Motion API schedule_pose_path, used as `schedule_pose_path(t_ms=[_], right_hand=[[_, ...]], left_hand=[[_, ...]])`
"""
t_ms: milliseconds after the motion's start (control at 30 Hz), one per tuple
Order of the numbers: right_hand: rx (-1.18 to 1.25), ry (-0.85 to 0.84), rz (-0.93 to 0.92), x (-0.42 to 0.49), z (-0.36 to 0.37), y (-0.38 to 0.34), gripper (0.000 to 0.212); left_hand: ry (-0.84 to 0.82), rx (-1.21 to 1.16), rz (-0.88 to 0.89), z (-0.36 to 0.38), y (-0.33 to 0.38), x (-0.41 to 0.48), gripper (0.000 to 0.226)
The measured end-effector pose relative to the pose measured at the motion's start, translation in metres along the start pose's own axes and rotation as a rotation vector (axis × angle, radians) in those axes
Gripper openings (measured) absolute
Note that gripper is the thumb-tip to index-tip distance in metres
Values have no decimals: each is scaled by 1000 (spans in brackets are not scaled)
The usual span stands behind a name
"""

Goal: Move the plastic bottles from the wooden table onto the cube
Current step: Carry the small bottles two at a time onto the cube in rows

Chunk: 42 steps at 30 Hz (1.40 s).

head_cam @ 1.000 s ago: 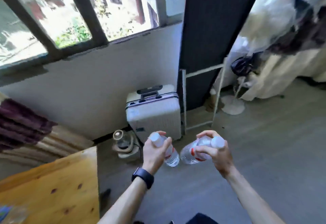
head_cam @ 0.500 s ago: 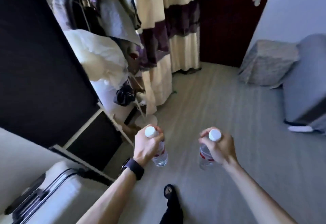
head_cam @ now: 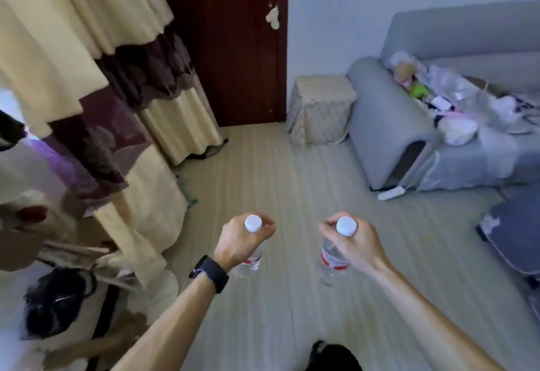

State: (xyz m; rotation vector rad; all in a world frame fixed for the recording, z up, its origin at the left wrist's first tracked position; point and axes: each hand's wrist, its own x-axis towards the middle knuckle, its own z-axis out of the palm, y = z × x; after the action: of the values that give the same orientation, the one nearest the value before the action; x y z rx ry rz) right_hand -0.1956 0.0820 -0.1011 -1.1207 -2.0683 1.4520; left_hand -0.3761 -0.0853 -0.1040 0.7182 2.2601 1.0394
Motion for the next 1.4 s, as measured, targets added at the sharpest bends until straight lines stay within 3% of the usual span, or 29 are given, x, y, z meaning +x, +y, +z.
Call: schedule_pose_path(t_ms=[133, 367, 567, 900, 1400], right_hand=[[21, 42, 61, 91, -27, 24, 24], [8, 81, 34, 249, -79, 18, 23], [-135, -11, 2, 384, -103, 0, 29], [-142, -79, 58, 580, -117, -27, 17], [-40, 55, 172, 846, -170, -31, 11]], left_hand=[[-73, -24, -62, 23, 28, 98, 26], [-163, 12, -56, 55, 101, 242, 33], [-108, -30, -52, 62, 157, 352, 32], [-153, -23, -10, 64, 199, 554, 31], [-194, -15, -12, 89, 298, 857, 25]])
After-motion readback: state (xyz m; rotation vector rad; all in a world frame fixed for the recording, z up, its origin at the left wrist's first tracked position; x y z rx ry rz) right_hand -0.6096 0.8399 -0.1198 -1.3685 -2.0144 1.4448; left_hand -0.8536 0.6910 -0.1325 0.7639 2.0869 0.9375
